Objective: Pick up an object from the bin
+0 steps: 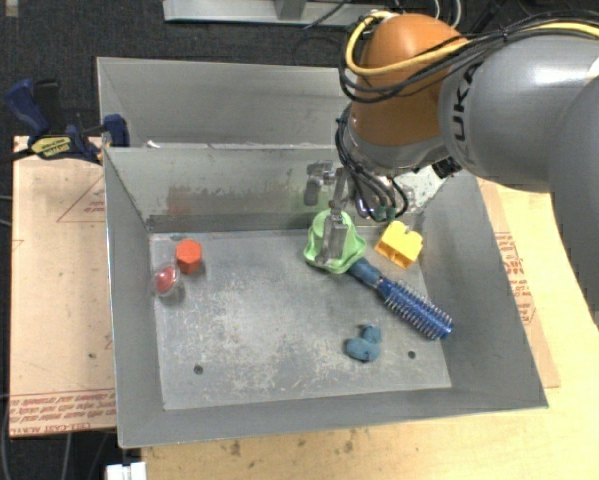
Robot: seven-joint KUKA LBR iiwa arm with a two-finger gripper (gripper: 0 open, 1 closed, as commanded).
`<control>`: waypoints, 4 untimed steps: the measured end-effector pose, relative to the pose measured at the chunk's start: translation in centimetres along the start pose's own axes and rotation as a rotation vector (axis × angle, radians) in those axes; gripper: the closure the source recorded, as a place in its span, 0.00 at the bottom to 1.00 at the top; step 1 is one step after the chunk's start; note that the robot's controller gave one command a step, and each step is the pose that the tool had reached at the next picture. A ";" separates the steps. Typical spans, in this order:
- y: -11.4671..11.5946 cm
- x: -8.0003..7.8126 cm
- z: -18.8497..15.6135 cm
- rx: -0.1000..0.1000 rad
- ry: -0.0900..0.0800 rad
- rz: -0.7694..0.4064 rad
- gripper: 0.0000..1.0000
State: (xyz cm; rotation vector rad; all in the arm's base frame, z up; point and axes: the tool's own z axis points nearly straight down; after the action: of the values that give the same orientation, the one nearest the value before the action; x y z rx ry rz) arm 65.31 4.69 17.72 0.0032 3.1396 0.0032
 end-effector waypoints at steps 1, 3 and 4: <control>-6.1 1.7 6.9 0.002 -0.004 -0.331 0.00; -17.0 5.0 9.9 -0.013 -0.007 -0.980 0.00; -18.9 8.0 6.0 -0.009 -0.009 -1.250 0.00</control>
Offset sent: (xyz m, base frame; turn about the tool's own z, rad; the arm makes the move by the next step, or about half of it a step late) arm -0.0191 -0.0594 -0.0702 -0.3369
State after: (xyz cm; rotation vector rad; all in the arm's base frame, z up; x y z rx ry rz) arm 57.24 -14.13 11.67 -1.8296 2.5401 0.0141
